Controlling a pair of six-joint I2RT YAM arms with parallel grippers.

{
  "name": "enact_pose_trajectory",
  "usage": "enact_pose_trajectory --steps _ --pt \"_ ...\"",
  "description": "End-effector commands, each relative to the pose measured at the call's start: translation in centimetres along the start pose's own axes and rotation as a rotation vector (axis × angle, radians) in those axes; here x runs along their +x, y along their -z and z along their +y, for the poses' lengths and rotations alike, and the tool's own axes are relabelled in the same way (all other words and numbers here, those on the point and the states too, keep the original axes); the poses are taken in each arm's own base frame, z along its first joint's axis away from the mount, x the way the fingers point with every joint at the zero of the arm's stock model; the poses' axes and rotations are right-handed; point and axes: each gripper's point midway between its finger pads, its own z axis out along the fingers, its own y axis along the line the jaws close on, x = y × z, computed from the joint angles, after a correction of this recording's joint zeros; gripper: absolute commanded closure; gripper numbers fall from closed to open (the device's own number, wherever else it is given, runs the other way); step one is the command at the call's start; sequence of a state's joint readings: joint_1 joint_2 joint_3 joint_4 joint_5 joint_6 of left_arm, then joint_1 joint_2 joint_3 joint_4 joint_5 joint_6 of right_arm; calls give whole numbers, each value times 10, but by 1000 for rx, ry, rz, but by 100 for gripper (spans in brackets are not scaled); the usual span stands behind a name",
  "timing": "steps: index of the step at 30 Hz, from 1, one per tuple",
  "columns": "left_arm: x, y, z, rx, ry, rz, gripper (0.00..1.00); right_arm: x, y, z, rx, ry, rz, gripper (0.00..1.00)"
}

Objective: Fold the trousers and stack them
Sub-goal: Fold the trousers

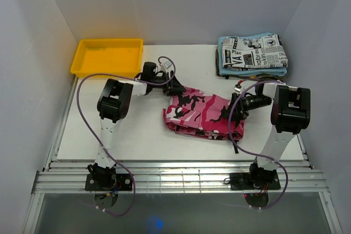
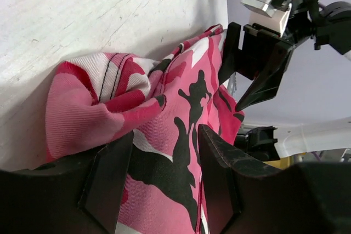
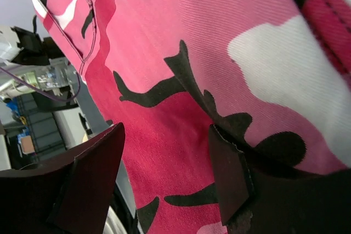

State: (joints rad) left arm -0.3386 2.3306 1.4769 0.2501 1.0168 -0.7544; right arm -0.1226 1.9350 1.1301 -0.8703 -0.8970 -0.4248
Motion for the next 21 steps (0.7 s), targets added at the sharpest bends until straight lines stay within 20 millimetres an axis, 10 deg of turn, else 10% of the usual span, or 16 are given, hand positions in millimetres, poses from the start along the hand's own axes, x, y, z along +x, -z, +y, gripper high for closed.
enact_pose_trajectory --steps 1,7,10,17,21 --pt "-24 10 -5 -1 3 -73 38 -12 -4 -41 131 24 -6 31" --pt "-74 60 -41 40 -175 -172 37 -69 -1 -51 163 95 -58 34" --pt "-87 77 -77 -29 -461 -160 34 -106 15 -16 103 188 -132 33" --pt "-47 90 -116 -330 -1023 -96 3 -140 87 66 240 467 -343 20" --pt "-25 82 -142 -375 -1328 -99 2 -142 144 90 470 630 -526 10"
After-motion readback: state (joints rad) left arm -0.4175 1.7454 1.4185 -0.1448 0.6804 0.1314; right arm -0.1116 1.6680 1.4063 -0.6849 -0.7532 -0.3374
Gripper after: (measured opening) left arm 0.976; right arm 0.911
